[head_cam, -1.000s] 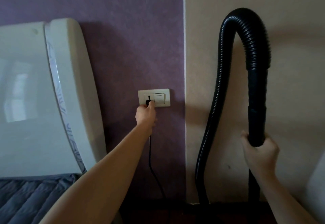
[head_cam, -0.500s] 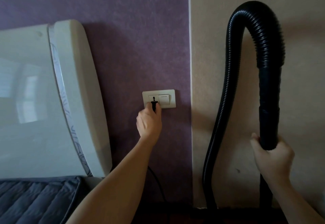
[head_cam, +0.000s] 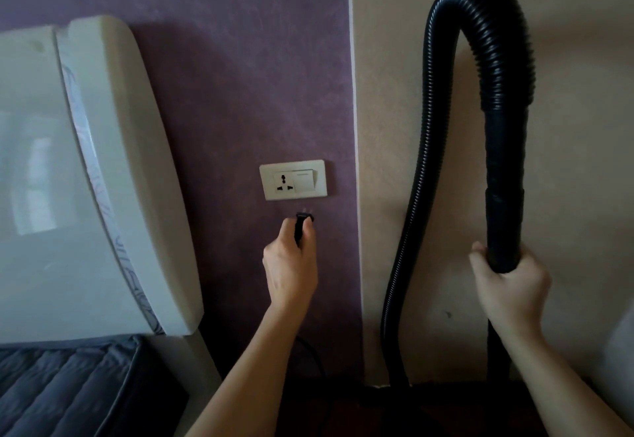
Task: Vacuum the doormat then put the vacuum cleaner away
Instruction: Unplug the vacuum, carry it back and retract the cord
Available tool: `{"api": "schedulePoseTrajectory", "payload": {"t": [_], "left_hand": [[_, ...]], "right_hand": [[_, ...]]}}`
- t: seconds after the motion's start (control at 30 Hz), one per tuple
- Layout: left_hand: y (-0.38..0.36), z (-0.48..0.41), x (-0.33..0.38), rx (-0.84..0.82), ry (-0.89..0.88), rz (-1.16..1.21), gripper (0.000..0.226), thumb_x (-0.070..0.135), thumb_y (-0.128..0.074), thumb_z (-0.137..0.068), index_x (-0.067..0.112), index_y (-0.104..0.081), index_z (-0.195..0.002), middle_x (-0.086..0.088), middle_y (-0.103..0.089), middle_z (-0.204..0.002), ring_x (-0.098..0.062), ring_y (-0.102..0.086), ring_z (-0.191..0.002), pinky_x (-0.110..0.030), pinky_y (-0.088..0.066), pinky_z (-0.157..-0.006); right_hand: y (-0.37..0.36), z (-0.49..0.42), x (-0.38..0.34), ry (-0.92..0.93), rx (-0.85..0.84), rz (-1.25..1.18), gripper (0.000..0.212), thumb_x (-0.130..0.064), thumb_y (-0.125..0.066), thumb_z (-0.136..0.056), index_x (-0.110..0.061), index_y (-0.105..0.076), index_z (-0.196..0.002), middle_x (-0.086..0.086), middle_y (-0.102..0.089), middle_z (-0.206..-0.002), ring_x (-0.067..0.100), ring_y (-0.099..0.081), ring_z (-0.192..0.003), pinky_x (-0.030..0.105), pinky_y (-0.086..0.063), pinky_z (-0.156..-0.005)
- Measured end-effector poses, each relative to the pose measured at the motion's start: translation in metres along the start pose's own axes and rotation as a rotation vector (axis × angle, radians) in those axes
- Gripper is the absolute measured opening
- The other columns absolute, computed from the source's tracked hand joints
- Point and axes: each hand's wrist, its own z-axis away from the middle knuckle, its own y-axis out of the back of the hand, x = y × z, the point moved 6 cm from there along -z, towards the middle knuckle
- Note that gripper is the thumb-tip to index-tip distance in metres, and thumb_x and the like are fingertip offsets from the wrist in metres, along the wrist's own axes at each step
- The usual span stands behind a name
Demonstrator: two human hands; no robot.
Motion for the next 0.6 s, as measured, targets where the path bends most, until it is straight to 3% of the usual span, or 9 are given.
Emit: {"api": "schedulePoseTrajectory", "payload": {"t": [0.1,0.2,0.23,0.3,0.37,0.43,0.5,0.6], "left_hand": [[-0.007,0.015,0.010,-0.089,0.047,0.166,0.033,0.033,-0.050,-0.101,0.021,-0.048,-0.070,0.007,-0.051,-0.054,-0.005,-0.046,-0.046,-0.018,-0.035,-0.045],[-0.032,0.031,0.023,-0.342,0.152,0.425,0.028,0.038,-0.054,-0.096,0.020,-0.052,-0.073,0.008,-0.049,-0.057,-0.014,-0.047,-0.055,-0.039,-0.041,-0.057],[-0.042,0.039,0.031,-0.446,0.168,0.505,0.026,0.035,-0.054,-0.096,0.016,-0.056,-0.079,0.006,-0.050,-0.059,-0.016,-0.048,-0.057,-0.041,-0.043,-0.058],[-0.061,0.056,0.048,-0.633,0.176,0.624,0.023,0.026,-0.053,-0.101,0.005,-0.059,-0.094,-0.001,-0.053,-0.067,-0.016,-0.053,-0.063,-0.037,-0.050,-0.063],[-0.074,0.070,0.064,-0.760,0.137,0.645,0.020,0.026,-0.050,-0.104,0.008,-0.057,-0.099,-0.004,-0.055,-0.073,-0.016,-0.058,-0.067,-0.036,-0.055,-0.070],[-0.084,0.079,0.072,-0.792,0.049,0.597,0.016,0.030,-0.046,-0.105,0.016,-0.054,-0.101,0.002,-0.051,-0.067,-0.014,-0.053,-0.059,-0.040,-0.053,-0.064],[-0.092,0.083,0.064,-0.768,-0.012,0.517,0.016,0.035,-0.046,-0.104,0.022,-0.054,-0.104,0.010,-0.046,-0.061,-0.011,-0.045,-0.053,-0.039,-0.046,-0.057],[-0.107,0.095,0.025,-0.775,0.101,0.473,0.014,0.035,-0.052,-0.101,0.023,-0.059,-0.104,0.014,-0.048,-0.058,-0.006,-0.042,-0.050,-0.028,-0.038,-0.052]], "right_hand": [[0.000,0.000,0.001,-0.039,0.003,-0.006,0.023,-0.009,-0.078,-0.084,-0.009,-0.057,-0.074,0.010,-0.052,-0.058,0.031,-0.051,-0.054,0.035,-0.037,-0.056],[0.005,0.000,0.001,-0.055,-0.040,-0.026,0.026,-0.009,-0.078,-0.084,-0.017,-0.055,-0.075,-0.004,-0.048,-0.057,0.015,-0.048,-0.052,0.028,-0.035,-0.054],[0.007,0.000,0.002,-0.049,-0.066,-0.046,0.031,-0.008,-0.078,-0.084,-0.022,-0.053,-0.073,-0.006,-0.047,-0.057,0.012,-0.048,-0.052,0.028,-0.035,-0.053],[0.009,0.002,0.003,-0.043,-0.125,-0.086,0.036,-0.009,-0.077,-0.085,-0.029,-0.050,-0.073,0.000,-0.051,-0.060,0.019,-0.053,-0.055,0.031,-0.040,-0.053],[0.011,0.006,0.008,-0.062,-0.175,-0.106,0.025,-0.013,-0.078,-0.086,-0.023,-0.057,-0.076,0.011,-0.059,-0.066,0.028,-0.061,-0.062,0.039,-0.049,-0.057],[0.012,0.011,0.016,-0.109,-0.238,-0.115,0.020,-0.018,-0.079,-0.086,-0.012,-0.062,-0.078,0.016,-0.063,-0.067,0.031,-0.064,-0.063,0.047,-0.054,-0.061],[0.013,0.016,0.024,-0.133,-0.316,-0.120,0.029,-0.025,-0.079,-0.086,-0.004,-0.063,-0.075,0.017,-0.063,-0.061,0.030,-0.064,-0.057,0.051,-0.055,-0.059],[0.021,0.019,0.030,-0.134,-0.349,-0.128,0.054,-0.045,-0.072,-0.084,0.004,-0.054,-0.068,0.027,-0.053,-0.057,0.038,-0.056,-0.051,0.053,-0.046,-0.049]]}}
